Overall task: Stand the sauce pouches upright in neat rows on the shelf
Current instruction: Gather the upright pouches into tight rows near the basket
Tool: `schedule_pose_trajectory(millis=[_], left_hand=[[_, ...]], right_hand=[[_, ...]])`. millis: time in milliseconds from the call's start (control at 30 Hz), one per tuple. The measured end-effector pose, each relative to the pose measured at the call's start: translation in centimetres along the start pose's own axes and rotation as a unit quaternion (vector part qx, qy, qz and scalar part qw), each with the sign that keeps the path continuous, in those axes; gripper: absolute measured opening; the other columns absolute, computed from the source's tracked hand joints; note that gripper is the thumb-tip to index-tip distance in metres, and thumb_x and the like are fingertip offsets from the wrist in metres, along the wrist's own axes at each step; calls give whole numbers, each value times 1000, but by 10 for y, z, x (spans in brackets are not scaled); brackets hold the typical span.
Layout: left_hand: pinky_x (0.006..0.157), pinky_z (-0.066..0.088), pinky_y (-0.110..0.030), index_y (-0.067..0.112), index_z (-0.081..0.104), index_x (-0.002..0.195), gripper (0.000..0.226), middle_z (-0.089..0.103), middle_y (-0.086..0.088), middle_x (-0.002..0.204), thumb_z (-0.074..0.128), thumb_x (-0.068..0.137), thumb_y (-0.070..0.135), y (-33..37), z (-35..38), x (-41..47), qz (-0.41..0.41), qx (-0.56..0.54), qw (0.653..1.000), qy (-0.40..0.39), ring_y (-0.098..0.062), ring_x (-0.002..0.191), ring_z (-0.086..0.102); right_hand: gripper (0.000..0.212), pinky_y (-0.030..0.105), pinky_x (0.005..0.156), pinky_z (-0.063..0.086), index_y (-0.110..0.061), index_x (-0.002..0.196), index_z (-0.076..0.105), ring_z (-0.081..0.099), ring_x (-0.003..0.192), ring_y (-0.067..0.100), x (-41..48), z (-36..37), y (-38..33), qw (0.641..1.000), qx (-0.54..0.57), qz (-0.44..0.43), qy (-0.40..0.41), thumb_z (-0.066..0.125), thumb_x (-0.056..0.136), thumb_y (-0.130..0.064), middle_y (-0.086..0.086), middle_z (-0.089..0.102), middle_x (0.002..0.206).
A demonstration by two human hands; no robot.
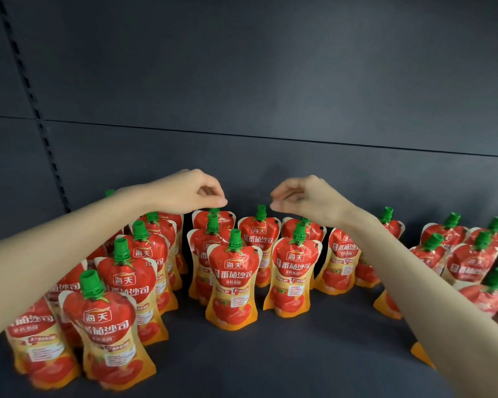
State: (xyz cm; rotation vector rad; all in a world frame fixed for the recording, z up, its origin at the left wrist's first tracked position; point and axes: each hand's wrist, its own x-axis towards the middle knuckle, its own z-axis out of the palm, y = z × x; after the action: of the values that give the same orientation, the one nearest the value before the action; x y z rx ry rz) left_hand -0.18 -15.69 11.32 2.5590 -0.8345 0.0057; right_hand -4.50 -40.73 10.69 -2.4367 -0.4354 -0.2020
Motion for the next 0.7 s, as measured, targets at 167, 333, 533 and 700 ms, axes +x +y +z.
schedule_pose_trajectory(millis=[167, 333, 533, 700], left_hand=[[95, 48, -27, 22, 63, 114, 31, 65, 6, 114, 57, 88, 38, -2, 9, -13, -15, 39, 996, -77, -5, 103, 60], [97, 47, -30, 19, 63, 115, 28, 67, 1, 115, 58, 90, 29, 2, 13, -17, -25, 41, 996, -80, -11, 108, 61], [90, 49, -26, 16, 64, 112, 24, 69, -1, 110, 57, 91, 26, -2, 12, -19, -25, 49, 997, -52, -10, 99, 64], [89, 48, -24, 15, 63, 113, 25, 68, -2, 112, 57, 91, 25, -7, 9, -19, -27, 46, 997, -53, -11, 101, 63]], right_hand=[[32, 22, 87, 53, -17, 106, 65, 66, 93, 6, -32, -1, 12, 999, 16, 31, -20, 74, 78, -29, -4, 69, 102], [27, 32, 92, 51, -16, 106, 66, 64, 97, 15, -43, 10, 24, 997, 1, 56, -47, 72, 81, -18, -8, 65, 102], [16, 12, 68, 43, -16, 99, 66, 60, 64, -5, -29, 28, 15, 999, 27, 39, -24, 69, 84, -14, -17, 61, 66], [17, 23, 81, 51, -15, 102, 65, 66, 78, 7, -10, 41, 6, 998, 40, 33, -34, 67, 85, -15, -10, 66, 74]])
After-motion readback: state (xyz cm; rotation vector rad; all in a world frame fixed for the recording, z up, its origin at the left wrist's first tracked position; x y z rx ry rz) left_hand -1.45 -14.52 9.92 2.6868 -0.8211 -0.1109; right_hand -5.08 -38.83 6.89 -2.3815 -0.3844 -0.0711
